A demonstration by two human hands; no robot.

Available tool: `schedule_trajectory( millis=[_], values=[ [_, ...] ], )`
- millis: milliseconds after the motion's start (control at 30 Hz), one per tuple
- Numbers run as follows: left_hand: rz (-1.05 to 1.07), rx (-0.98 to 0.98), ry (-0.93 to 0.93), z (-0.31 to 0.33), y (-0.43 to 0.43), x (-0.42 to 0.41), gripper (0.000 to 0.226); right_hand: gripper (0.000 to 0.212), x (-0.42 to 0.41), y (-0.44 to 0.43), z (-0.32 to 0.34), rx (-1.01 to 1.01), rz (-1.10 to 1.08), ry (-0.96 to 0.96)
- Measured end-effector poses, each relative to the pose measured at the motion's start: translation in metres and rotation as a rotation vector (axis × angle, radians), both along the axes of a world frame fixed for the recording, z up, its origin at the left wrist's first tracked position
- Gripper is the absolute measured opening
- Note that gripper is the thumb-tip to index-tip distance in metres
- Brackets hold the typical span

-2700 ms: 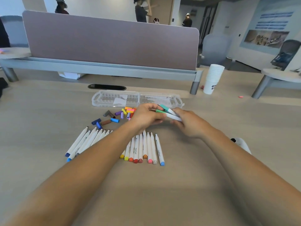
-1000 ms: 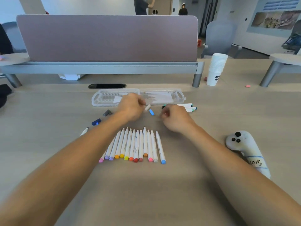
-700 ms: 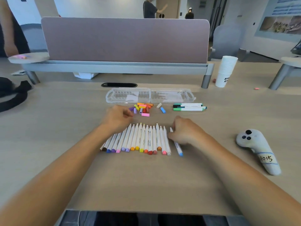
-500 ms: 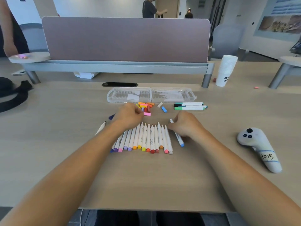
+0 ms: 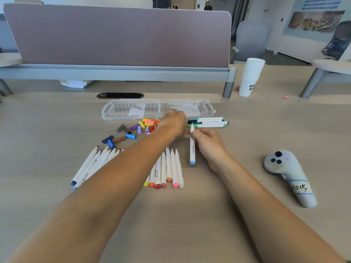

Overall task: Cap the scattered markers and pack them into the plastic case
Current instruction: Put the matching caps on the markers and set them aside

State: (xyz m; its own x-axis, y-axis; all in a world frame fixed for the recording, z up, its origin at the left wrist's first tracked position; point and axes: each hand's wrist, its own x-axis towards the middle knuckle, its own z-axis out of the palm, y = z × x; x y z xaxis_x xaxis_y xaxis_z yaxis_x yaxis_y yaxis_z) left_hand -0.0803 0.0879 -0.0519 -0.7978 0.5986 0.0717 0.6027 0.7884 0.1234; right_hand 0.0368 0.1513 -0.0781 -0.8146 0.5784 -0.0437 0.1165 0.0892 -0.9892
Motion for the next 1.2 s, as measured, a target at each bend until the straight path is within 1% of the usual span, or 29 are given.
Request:
schedule_trajectory(
  millis=[100,233,333,433,500,567,600,633,667,767,833,900,967,1067,1200],
  values=[
    [-0.028,0.009,0.027,0.001,0.003,0.002,0.027,0.028,-0.002,0.001,-0.002,-0.032,-0.012,0.009],
    [-0.067,0.087,0.015,0.001,-0.013,0.001,0.031,0.023,-0.002,0.001,-0.001,-0.051,-0.042,-0.011],
    [-0.064,0.241,-0.076,0.004,-0.042,0.001,0.035,0.018,0.000,-0.003,-0.001,-0.011,-0.058,0.011],
    [-0.054,0.414,-0.201,0.011,-0.079,0.006,0.024,0.016,0.004,-0.013,0.006,0.062,-0.060,0.060],
    [-0.074,0.498,-0.227,0.017,-0.106,0.012,0.018,0.015,0.007,-0.025,0.012,-0.006,-0.030,0.110],
    [-0.088,0.593,-0.270,0.021,-0.132,0.017,0.019,0.016,0.010,-0.038,0.019,-0.080,0.024,0.128],
    [-0.095,0.648,-0.310,0.022,-0.146,0.020,0.020,0.016,0.009,-0.046,0.023,-0.080,0.054,0.124],
    [-0.114,0.691,-0.354,0.022,-0.155,0.024,0.021,0.017,0.009,-0.049,0.025,-0.040,0.080,0.121],
    [-0.139,0.726,-0.390,0.021,-0.164,0.027,0.022,0.017,0.007,-0.053,0.025,0.042,0.110,0.124],
    [-0.223,0.824,-0.447,0.011,-0.180,0.034,0.025,0.018,0.006,-0.060,0.023,0.389,0.215,0.191],
    [-0.277,0.881,-0.423,0.005,-0.183,0.036,0.029,0.014,0.012,-0.059,0.017,0.594,0.284,0.210],
    [-0.317,0.924,-0.398,0.002,-0.182,0.038,0.028,0.010,0.019,-0.059,0.011,0.732,0.338,0.196],
    [-0.347,0.953,-0.398,0.000,-0.180,0.039,0.025,0.013,0.023,-0.059,0.011,0.784,0.346,0.207],
    [-0.339,0.970,-0.405,-0.001,-0.179,0.039,0.028,0.013,0.027,-0.058,0.014,0.773,0.340,0.253],
    [-0.365,0.946,-0.396,-0.003,-0.179,0.040,0.021,0.021,0.030,-0.056,0.014,0.821,0.346,0.229]
  ],
)
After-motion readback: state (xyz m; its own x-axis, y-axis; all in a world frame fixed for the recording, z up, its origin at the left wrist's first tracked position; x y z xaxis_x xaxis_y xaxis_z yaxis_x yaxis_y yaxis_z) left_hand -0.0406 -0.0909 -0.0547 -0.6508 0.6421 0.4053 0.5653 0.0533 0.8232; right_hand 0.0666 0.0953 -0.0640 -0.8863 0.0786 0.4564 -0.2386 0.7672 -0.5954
